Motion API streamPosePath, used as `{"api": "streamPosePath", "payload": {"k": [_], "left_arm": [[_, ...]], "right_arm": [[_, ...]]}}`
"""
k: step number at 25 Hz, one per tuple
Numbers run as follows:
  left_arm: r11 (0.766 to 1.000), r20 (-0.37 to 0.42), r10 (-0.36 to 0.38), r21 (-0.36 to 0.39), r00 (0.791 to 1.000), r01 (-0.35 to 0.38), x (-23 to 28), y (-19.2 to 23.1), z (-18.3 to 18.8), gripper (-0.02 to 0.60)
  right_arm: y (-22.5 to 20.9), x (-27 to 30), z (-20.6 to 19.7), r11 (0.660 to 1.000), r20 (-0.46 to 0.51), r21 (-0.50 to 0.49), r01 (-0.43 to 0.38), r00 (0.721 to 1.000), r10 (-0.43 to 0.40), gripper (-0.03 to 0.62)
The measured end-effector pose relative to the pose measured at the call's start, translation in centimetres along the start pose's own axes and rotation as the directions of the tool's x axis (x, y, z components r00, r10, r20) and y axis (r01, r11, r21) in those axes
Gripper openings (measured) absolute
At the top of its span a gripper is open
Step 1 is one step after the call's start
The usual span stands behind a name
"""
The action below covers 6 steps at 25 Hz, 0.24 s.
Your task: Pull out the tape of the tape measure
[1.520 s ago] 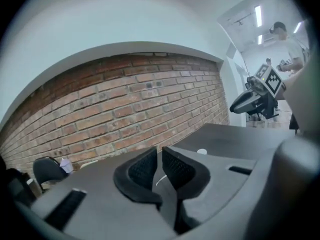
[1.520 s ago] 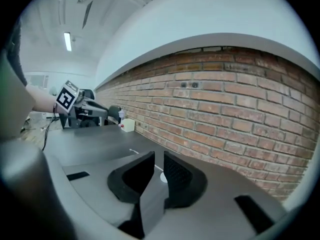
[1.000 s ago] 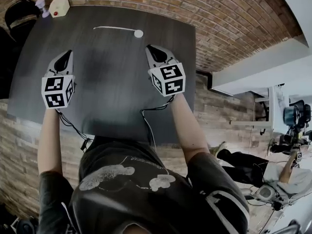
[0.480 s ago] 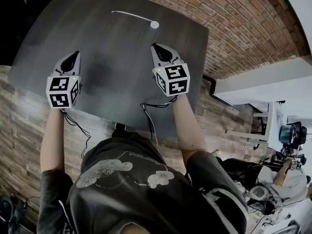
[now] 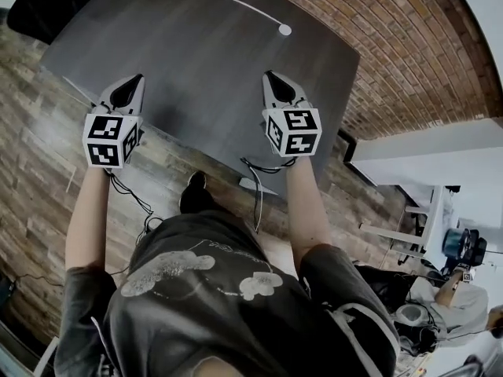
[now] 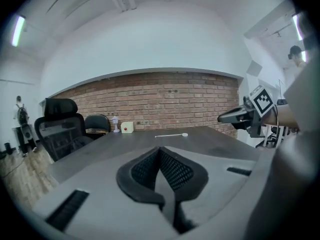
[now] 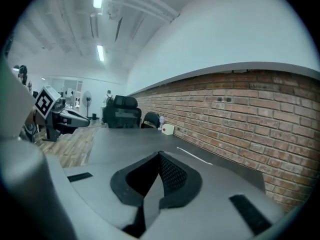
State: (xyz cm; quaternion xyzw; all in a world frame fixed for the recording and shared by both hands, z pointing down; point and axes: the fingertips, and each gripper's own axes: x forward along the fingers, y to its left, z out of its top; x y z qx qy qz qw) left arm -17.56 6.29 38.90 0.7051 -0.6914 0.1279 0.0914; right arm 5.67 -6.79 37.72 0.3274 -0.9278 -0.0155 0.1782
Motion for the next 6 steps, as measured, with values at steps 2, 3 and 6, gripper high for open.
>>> {"api": "streamPosePath", "payload": {"k": [2,3,6], "left_arm": [[1.000,0.003,0.011,-0.002,1.000,-0.011,-2.8,-0.1,-1.0,0.009],[1.000,0.006,0.019,-0.002,1.000,-0.019,-4.2,-0.1,-1.4,0.009],[0.999,0.009,0.036,0.001,0.999,-0.036,-8.3,-0.4,-2.7,0.009]], "right_arm": [[2.3,-1.5,-0.2,1.000,0.004,-0.005,-0.015,1.000,0.015,0.029],[3.4,-2.2,-0.2,1.000,0.008,-0.007,-0.021,1.000,0.021,0.029],[6.8,-4.5,-0.5,0.999,0.018,-0.008,-0.038,0.999,0.038,0.029]]}}
